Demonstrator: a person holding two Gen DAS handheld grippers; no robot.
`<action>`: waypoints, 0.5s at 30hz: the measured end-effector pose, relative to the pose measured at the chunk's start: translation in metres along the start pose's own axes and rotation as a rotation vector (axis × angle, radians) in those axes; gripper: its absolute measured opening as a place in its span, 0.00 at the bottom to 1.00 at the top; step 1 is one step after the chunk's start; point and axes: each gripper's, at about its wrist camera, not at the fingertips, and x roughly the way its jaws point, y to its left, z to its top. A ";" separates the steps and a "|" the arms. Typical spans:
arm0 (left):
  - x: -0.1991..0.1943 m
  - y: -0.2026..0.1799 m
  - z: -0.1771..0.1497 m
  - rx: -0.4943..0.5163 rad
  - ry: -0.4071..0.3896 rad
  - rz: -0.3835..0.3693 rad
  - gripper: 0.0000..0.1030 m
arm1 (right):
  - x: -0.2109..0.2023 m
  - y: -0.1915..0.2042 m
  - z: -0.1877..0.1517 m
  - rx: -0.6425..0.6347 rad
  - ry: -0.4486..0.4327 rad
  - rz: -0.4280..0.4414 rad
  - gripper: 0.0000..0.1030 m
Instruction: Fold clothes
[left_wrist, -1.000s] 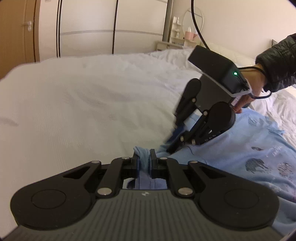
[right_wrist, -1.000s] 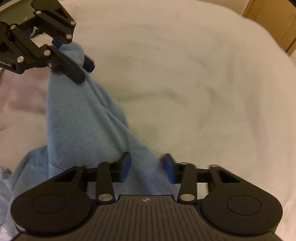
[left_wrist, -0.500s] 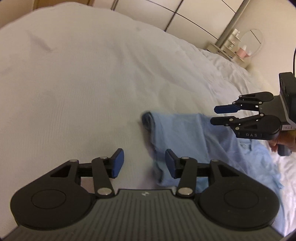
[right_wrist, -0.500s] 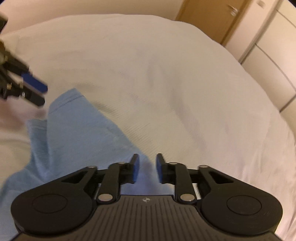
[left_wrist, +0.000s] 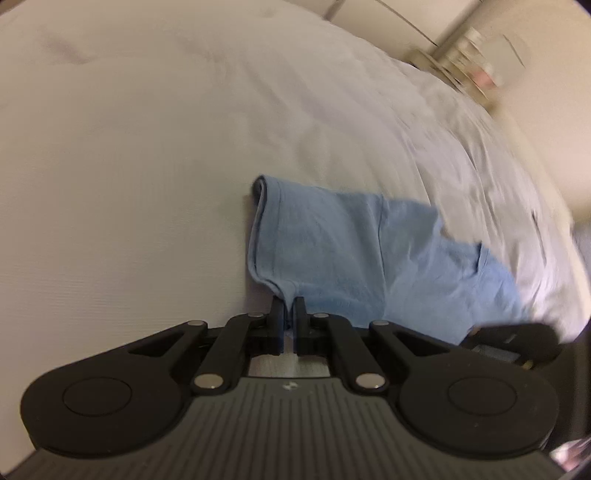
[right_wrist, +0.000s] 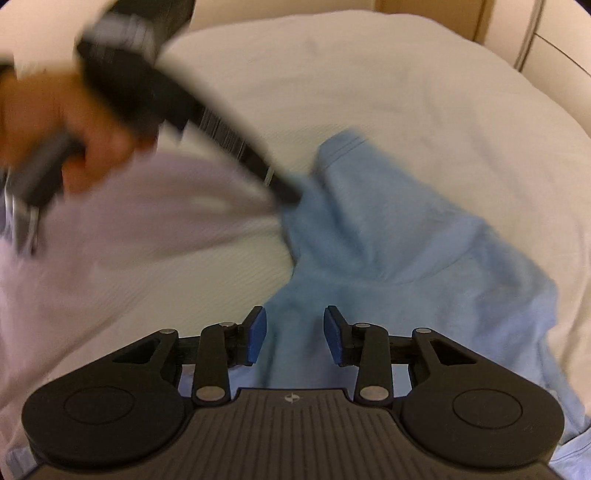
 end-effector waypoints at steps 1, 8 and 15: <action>-0.002 0.000 -0.002 -0.016 0.013 0.011 0.02 | 0.002 0.005 -0.001 -0.008 0.001 -0.001 0.36; 0.010 -0.003 -0.015 -0.035 0.082 0.100 0.02 | -0.007 0.006 -0.008 0.036 0.021 0.038 0.43; -0.012 -0.003 -0.005 0.027 0.025 0.253 0.04 | -0.039 -0.005 -0.026 0.167 0.037 -0.041 0.47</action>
